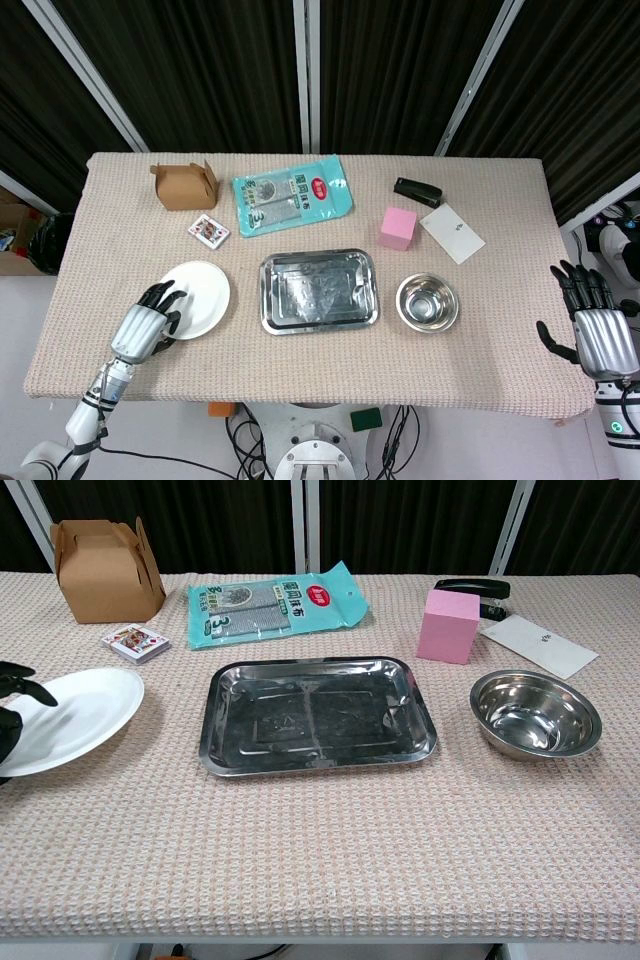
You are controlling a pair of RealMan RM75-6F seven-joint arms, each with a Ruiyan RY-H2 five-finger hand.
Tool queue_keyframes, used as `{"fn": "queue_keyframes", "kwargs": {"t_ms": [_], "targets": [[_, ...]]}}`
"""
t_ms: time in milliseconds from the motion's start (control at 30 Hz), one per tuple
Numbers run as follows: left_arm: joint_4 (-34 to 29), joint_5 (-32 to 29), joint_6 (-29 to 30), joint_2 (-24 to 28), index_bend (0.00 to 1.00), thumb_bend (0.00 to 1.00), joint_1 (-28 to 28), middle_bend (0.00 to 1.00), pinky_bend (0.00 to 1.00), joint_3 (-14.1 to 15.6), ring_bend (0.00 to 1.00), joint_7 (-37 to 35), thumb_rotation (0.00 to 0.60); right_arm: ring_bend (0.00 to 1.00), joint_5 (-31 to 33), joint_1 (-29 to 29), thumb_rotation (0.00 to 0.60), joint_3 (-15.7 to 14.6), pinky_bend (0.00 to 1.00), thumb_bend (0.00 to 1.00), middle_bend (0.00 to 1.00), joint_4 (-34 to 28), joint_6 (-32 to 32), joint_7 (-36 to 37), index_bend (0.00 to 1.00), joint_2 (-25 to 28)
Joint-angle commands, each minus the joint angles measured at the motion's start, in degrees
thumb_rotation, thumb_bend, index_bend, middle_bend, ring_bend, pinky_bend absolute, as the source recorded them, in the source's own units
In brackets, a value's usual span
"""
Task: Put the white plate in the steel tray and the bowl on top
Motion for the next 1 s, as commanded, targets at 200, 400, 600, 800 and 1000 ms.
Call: {"fn": "queue_keyframes", "kwargs": {"t_ms": [200,400,600,800,1000], "targets": [[0.5,0.1,1.4,-0.2,0.73,0.36,0.1,0.27,0.18,-0.3,0.11,0.0,0.600,0.00,-0.1,0.0,0.572,0.0,0.00,0.35,0.00,0.0,0.1,0.0,0.00,0.1],[-1.7,1.7,4.3,1.8,0.73,0.36,-1.9,0.28,0.18,-1.4,0.12,2.3,0.600,0.00,-0.3,0.0,0.572,0.1,0.00,0.35,0.00,-0.2,0.4,-0.2,0.00,0.2],[-9.5,5.6,3.8,5.9,0.73,0.36,-7.9,0.29,0.18,-2.2,0.12,7.6,0.600,0.00,-0.5,-0.1,0.573,-0.1,0.00,0.35,0.00,0.0,0.4,-0.1,0.00,0.1],[-18.2,9.5,-1.3,7.6,0.74,0.37,-15.8,0.29,0.18,-3.7,0.12,14.1,0.600,0.00,0.1,0.0,0.572,0.1,0.00,0.35,0.00,0.3,0.2,0.0,0.00,0.0],[-21.5,10.2,-10.2,5.6,0.75,0.37,-22.5,0.30,0.18,-4.4,0.12,16.3,0.600,0.00,0.6,-0.1,0.572,0.3,0.00,0.35,0.00,0.6,0.1,0.4,0.00,0.0]]}}
